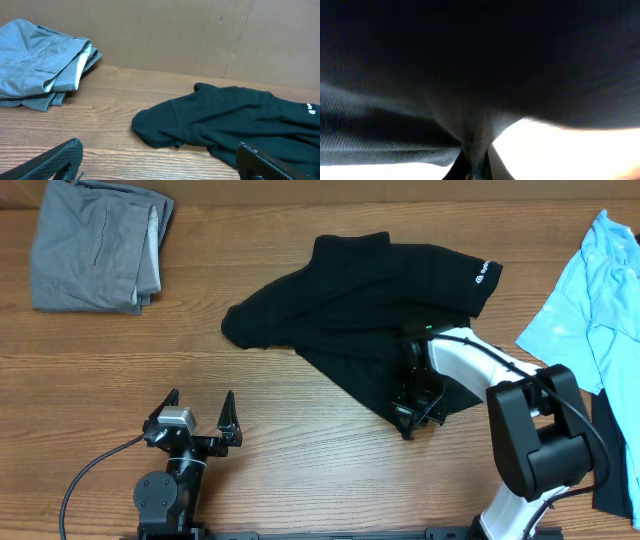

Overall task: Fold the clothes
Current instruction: 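Lower the black shirt onto the table center with the right gripper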

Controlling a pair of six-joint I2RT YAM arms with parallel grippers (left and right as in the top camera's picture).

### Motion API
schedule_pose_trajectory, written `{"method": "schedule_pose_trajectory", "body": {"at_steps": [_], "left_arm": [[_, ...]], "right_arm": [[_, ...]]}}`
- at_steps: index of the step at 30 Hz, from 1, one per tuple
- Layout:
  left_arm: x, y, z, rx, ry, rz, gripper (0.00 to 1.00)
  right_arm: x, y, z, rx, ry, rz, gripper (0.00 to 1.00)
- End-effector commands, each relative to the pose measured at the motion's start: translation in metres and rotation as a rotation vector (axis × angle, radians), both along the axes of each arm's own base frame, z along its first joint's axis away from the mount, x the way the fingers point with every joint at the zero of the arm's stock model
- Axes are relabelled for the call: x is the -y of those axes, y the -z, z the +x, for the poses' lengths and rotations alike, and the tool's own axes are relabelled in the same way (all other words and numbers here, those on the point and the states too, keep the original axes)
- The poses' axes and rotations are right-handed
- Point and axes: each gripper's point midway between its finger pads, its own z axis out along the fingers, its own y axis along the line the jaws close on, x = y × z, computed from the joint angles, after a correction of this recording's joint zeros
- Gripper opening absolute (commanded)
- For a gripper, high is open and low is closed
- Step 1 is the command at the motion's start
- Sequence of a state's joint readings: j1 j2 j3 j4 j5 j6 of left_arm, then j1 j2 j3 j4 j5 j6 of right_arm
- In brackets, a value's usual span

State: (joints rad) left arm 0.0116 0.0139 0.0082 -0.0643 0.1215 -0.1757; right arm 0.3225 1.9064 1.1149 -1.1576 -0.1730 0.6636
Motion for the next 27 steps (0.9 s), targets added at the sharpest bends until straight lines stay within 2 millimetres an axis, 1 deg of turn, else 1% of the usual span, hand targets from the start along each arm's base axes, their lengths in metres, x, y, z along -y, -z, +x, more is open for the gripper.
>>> {"method": "schedule_pose_trajectory", "body": {"at_steps": [1,5,10,14,17,20,24,27], "left_arm": [[-0.001,0.001,0.0,0.004,-0.003,0.023,1.0],[-0.001,0.001,0.0,0.004,-0.003,0.023,1.0],[-0.001,0.001,0.0,0.004,-0.003,0.023,1.0],[-0.001,0.001,0.0,0.004,-0.003,0.023,1.0],[-0.001,0.001,0.0,0.004,-0.003,0.023,1.0],[-0.001,0.001,0.0,0.004,-0.003,0.023,1.0],[-0.001,0.001,0.0,0.004,-0.003,0.023,1.0],[-0.001,0.001,0.0,0.004,-0.006,0.024,1.0]], "right_arm": [[0.027,0.001,0.011,0.031,0.046,-0.092,0.04],[0.041,-0.001,0.018,0.04,0.078,-0.104,0.04],[0.069,-0.001,0.022,0.045,0.135,-0.169,0.04],[0.085,0.002,0.036,0.088,0.205,-0.167,0.04],[0.094,0.004,0.046,0.121,0.247,-0.157,0.04],[0.091,0.005,0.051,0.132,0.288,-0.105,0.04],[0.074,0.005,0.06,0.151,0.321,0.005,0.04],[0.067,0.003,0.063,0.152,0.331,0.047,0.04]]}}
